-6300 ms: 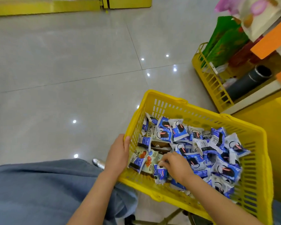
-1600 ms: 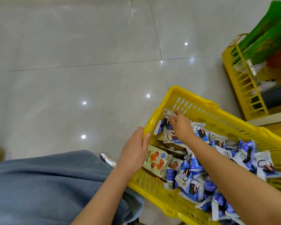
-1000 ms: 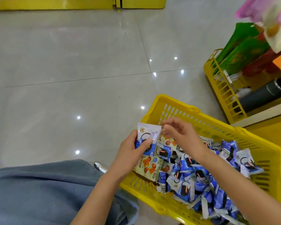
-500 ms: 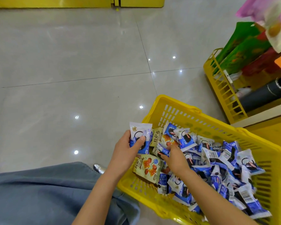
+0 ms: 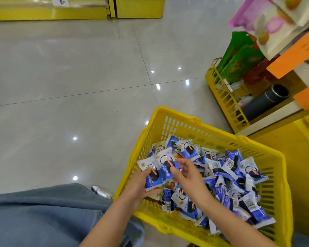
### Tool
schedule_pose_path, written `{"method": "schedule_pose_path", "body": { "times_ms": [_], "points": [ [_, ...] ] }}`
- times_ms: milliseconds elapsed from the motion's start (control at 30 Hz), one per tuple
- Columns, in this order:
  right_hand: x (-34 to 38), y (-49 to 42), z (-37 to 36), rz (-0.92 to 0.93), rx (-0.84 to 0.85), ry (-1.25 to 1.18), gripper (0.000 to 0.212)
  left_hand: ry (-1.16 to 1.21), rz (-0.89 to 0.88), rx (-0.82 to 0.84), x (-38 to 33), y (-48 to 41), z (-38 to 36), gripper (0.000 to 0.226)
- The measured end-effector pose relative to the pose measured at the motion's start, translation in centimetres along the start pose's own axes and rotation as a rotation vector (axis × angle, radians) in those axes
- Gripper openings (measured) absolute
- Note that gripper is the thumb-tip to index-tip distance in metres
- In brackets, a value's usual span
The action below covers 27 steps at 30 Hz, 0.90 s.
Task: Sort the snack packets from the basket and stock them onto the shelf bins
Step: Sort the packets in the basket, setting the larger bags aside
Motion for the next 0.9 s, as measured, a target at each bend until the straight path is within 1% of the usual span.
{"method": "schedule_pose_path", "body": {
  "times_ms": [33, 100, 133, 167, 200, 267, 333, 367, 433, 500, 567, 633, 667, 700, 800, 900],
  "points": [
    [-0.5, 0.4, -0.7, -0.014, 0.017, 0.003, 0.016, 0.000, -0.016, 0.050, 0.2, -0.1, -0.3, 0.031],
    [-0.9, 1.0, -2.3, 0.023, 0.080, 0.067, 0.010, -0.032, -0.045, 0.145, 0.2, 0.2, -1.3, 0.033],
    [-0.9, 1.1, -2.8, 0.069, 0.104, 0.124, 0.004, -0.070, -0.067, 0.161, 0.1, 0.4, -1.6, 0.030],
    [-0.6, 0.9, -2.9, 0.134, 0.103, 0.175, 0.007, -0.102, -0.091, 0.139, 0.1, 0.3, -1.6, 0.027],
    [-0.5, 0.3, -2.5, 0.190, 0.059, 0.214, 0.016, -0.117, -0.109, 0.089, 0.0, 0.1, -1.2, 0.025],
    [-0.6, -1.7, 0.0, 0.220, -0.119, 0.280, 0.024, -0.145, -0.127, 0.001, -0.2, -0.3, -0.6, 0.027],
    [-1.4, -4.4, 3.1, 0.185, -0.277, 0.394, 0.031, -0.176, -0.145, -0.029, -0.2, -0.9, -0.3, 0.031],
    [-2.2, -5.7, 4.1, 0.147, -0.307, 0.446, 0.038, -0.182, -0.152, -0.034, -0.4, -1.0, -0.3, 0.030],
    [-3.8, -8.5, 5.0, 0.062, -0.286, 0.507, 0.050, -0.199, -0.157, -0.030, -0.5, -1.4, -0.5, 0.030],
    [-4.7, -10.6, 4.9, 0.020, -0.235, 0.529, 0.057, -0.223, -0.150, -0.022, -0.4, -1.8, -0.6, 0.037],
    [-5.2, -11.9, 4.4, 0.016, -0.203, 0.629, 0.056, -0.238, -0.149, -0.012, -0.2, -2.1, -0.8, 0.037],
    [-4.9, -12.4, 4.0, 0.038, -0.187, 0.770, 0.051, -0.246, -0.151, -0.006, -0.4, -2.2, -1.1, 0.027],
    [-4.7, -12.4, 3.9, 0.054, -0.190, 0.789, 0.049, -0.249, -0.156, -0.012, -0.5, -2.2, -1.2, 0.024],
    [-4.4, -12.2, 3.8, 0.075, -0.202, 0.770, 0.047, -0.249, -0.162, -0.023, -0.7, -2.1, -1.3, 0.026],
    [-3.1, -10.5, 3.9, 0.135, -0.237, 0.611, 0.045, -0.220, -0.193, -0.054, -1.4, -1.7, -1.8, 0.045],
    [-1.8, -8.3, 5.6, 0.186, -0.268, 0.375, 0.047, -0.219, -0.171, -0.022, -1.3, -0.9, -5.2, 0.079]
  ]
}}
Point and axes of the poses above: each hand's wrist, its own y-axis away from the middle knuckle, its own z-axis out of the back of the hand, x = y × z, the point moved 9 cm from there along -y, towards the middle knuckle, and after that the axes turned 7 degrees about -x, right-handed, at the moved point
